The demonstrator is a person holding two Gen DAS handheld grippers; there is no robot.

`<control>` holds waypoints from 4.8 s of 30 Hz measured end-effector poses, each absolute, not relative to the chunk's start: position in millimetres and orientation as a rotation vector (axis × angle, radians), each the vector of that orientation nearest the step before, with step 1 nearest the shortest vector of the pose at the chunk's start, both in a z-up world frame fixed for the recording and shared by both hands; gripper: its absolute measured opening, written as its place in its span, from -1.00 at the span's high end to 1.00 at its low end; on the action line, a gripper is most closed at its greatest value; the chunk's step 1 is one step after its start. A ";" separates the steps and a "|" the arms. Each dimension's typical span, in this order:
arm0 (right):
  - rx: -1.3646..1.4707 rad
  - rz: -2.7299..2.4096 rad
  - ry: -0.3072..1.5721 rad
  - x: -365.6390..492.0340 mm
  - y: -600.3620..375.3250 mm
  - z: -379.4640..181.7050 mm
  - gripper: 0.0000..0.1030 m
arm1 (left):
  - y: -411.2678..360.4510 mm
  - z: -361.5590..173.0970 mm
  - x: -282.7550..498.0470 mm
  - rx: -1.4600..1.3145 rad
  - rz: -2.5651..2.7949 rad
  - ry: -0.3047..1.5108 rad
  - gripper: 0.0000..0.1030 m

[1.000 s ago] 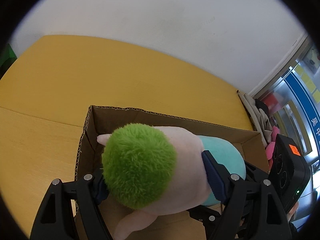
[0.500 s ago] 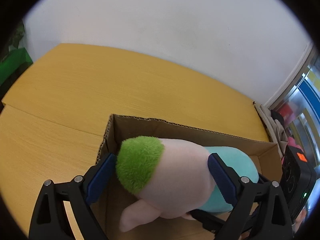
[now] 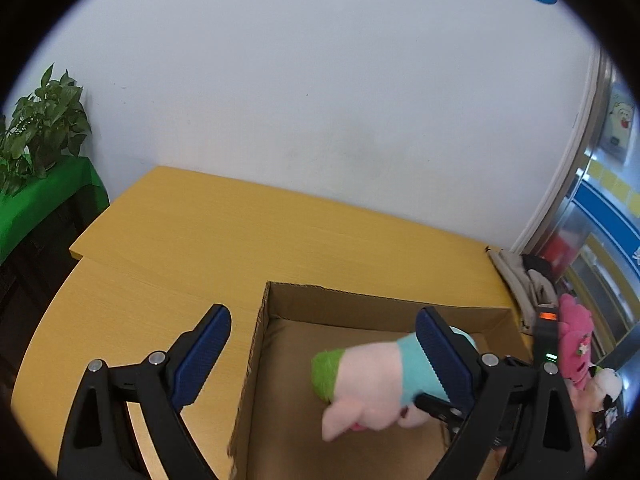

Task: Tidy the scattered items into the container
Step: 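Lower the pig plush into the box and open both tools, then move the right tool toward the black sunglasses on the table, then close the right tool on the black sunglasses and lift them, then carry the sunglasses in the right tool over the cardboard box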

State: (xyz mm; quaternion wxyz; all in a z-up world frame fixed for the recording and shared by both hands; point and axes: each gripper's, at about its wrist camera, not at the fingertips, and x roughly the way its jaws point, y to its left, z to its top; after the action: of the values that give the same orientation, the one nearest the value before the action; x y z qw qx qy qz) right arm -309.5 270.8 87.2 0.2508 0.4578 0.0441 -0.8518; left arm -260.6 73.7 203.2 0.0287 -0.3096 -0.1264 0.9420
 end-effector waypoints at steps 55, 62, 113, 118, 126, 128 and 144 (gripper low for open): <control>0.920 -2.738 0.080 -18.0 370.2 194.9 -1.00 | 183.0 178.6 -36.7 -0.808 2.816 -0.054 -0.83; 0.906 -2.727 0.118 23.8 375.2 186.3 -1.00 | 206.9 168.3 6.3 -0.829 2.777 -0.035 -0.83; 1.193 -2.207 0.205 107.4 309.4 36.5 0.46 | 168.8 -6.7 6.0 -1.400 2.172 -0.758 0.77; 1.200 -2.192 0.167 105.8 312.0 36.6 0.46 | 171.1 -4.4 5.3 -1.394 2.166 -0.729 0.79; 1.203 -2.156 0.015 103.1 326.6 37.7 0.49 | 170.6 2.9 5.9 -1.345 2.127 -0.727 0.88; 1.192 -2.159 -0.005 101.5 328.4 41.1 0.51 | 170.5 9.3 6.2 -1.321 2.124 -0.729 0.91; 0.997 -2.208 -0.132 78.5 341.3 107.5 0.57 | 172.3 87.7 -3.1 -1.068 2.132 -0.752 0.94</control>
State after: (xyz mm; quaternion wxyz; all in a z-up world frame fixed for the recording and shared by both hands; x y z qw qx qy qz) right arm 78.5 341.3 107.5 0.3503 0.3848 -0.0511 -0.8524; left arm -3.1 172.3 87.7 0.3151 -0.4052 -0.2854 0.8094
